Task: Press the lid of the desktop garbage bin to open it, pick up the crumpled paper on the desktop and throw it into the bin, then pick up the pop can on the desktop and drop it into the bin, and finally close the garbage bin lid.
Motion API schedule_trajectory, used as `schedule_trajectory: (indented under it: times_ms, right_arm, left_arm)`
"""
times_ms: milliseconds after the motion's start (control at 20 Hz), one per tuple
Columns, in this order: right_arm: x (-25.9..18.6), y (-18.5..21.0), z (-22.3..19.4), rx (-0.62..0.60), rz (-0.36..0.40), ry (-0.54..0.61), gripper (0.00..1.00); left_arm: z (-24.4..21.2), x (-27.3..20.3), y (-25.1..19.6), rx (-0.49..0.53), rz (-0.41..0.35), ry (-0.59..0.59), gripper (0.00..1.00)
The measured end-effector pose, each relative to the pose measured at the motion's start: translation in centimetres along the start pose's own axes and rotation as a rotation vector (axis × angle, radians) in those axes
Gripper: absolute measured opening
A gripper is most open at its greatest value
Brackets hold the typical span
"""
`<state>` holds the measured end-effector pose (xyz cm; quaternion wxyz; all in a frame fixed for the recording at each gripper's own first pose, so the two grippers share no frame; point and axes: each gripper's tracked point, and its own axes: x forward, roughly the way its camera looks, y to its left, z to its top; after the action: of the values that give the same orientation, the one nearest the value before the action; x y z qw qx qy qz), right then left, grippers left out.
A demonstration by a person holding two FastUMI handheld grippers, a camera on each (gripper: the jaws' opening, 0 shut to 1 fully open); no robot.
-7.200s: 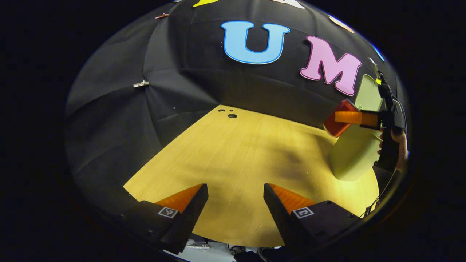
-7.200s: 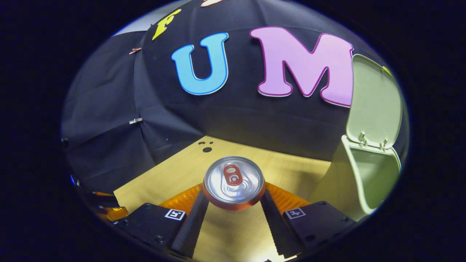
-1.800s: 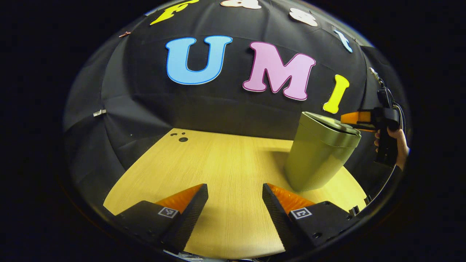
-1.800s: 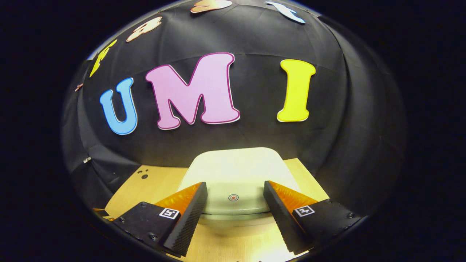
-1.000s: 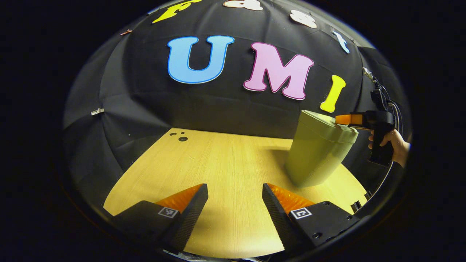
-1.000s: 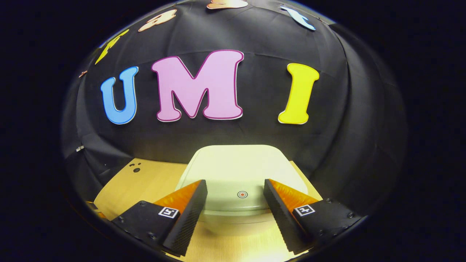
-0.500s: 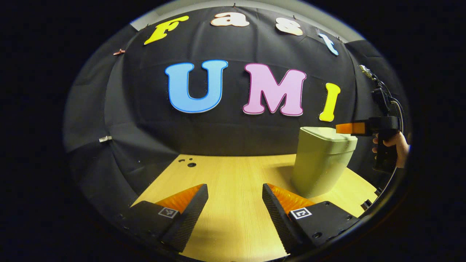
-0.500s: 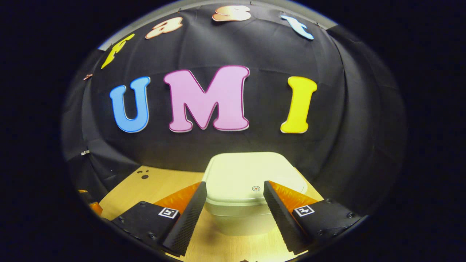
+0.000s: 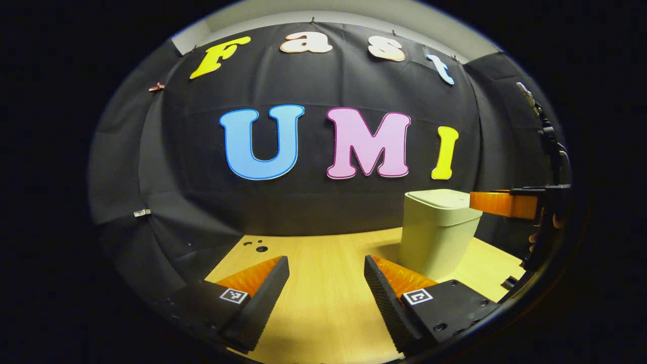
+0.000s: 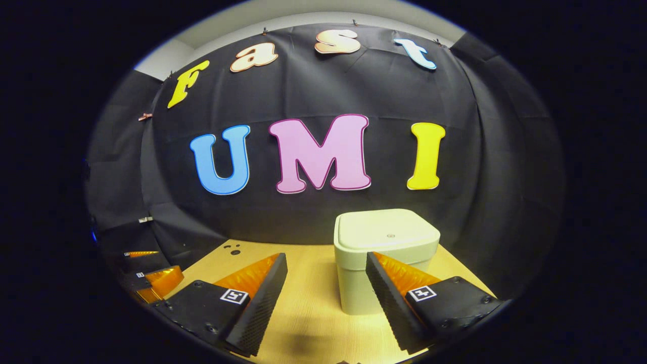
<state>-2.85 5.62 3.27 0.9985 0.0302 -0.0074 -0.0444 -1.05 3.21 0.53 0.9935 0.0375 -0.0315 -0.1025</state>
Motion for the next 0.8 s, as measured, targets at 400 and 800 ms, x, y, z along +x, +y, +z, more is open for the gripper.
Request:
schedule_trajectory:
  times_ms: [400,800]
  right_arm:
    - [-1.4,0.1,-2.8,0.047,-0.014,0.122,0.99]
    - [-1.2,-0.9,-3.6,0.078,-0.017,0.244,0.99]
  left_arm:
    - [0.6,0.9,1.6,-0.025,0.055,0.027,0.96]
    - [2.0,0.3,-0.9,-0.078,0.037,0.019,0.95]
